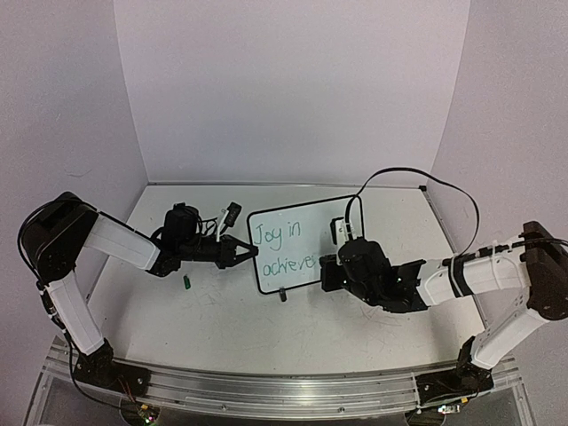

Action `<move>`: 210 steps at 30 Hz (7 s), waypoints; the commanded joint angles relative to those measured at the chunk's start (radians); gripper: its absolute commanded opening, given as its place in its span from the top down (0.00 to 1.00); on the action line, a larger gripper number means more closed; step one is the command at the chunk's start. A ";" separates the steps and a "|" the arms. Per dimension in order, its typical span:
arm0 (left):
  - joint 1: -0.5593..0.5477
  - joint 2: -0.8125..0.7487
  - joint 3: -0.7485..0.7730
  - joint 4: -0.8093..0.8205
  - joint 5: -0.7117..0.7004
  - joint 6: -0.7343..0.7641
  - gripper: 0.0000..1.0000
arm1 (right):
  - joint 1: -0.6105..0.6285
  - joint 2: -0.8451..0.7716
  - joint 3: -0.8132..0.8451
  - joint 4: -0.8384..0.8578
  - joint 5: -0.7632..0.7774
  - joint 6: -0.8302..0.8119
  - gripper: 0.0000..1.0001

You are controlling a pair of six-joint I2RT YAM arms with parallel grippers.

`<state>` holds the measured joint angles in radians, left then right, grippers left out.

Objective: Write a sentence on the whiteboard

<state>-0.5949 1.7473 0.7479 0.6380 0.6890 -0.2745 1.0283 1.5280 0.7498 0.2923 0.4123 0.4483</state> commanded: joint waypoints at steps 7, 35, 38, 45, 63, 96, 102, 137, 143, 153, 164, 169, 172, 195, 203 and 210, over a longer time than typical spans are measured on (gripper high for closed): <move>-0.008 -0.048 0.010 -0.025 -0.090 0.040 1.00 | 0.004 -0.039 -0.009 0.050 0.018 -0.051 1.00; -0.009 -0.071 0.000 -0.027 -0.108 0.052 1.00 | 0.003 0.043 0.075 -0.015 0.078 -0.018 1.00; -0.009 -0.070 -0.001 -0.028 -0.109 0.054 1.00 | 0.002 0.053 0.083 -0.010 0.083 -0.020 1.00; -0.009 -0.067 0.001 -0.029 -0.109 0.055 1.00 | 0.002 0.062 0.080 -0.014 0.092 -0.010 1.00; -0.009 -0.062 0.003 -0.030 -0.106 0.054 1.00 | 0.002 0.068 0.043 -0.021 0.074 0.024 1.00; -0.009 -0.060 0.006 -0.034 -0.096 0.053 1.00 | 0.015 0.059 0.061 0.013 0.105 0.009 1.00; -0.009 -0.058 0.008 -0.034 -0.094 0.052 1.00 | 0.015 0.074 0.070 0.012 0.114 0.004 1.00; -0.011 -0.057 0.013 -0.042 -0.090 0.055 1.00 | 0.026 0.139 0.083 -0.060 0.112 0.058 1.00; -0.011 -0.057 0.012 -0.043 -0.089 0.055 1.00 | 0.027 0.103 0.091 -0.060 0.131 0.044 1.00; -0.013 -0.053 0.014 -0.045 -0.088 0.057 1.00 | 0.024 0.079 0.122 -0.062 0.162 0.013 1.00; -0.013 -0.052 0.015 -0.046 -0.086 0.058 1.00 | 0.015 0.049 0.112 -0.072 0.189 0.020 1.00; -0.013 -0.051 0.017 -0.048 -0.086 0.058 1.00 | 0.010 0.058 0.097 -0.074 0.178 0.036 1.00; -0.013 -0.052 0.015 -0.048 -0.087 0.058 1.00 | 0.010 0.073 0.088 -0.075 0.163 0.048 1.00; -0.014 -0.053 0.016 -0.053 -0.086 0.058 1.00 | 0.010 0.138 0.032 -0.058 0.115 0.111 1.00; -0.014 -0.050 0.018 -0.053 -0.086 0.059 1.00 | 0.009 0.127 0.029 -0.056 0.115 0.110 1.00; -0.015 -0.045 0.022 -0.055 -0.082 0.058 1.00 | 0.009 0.111 0.063 -0.055 0.136 0.078 1.00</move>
<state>-0.6079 1.7195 0.7456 0.6018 0.6319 -0.2584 1.0481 1.6348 0.7889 0.2241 0.5333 0.5481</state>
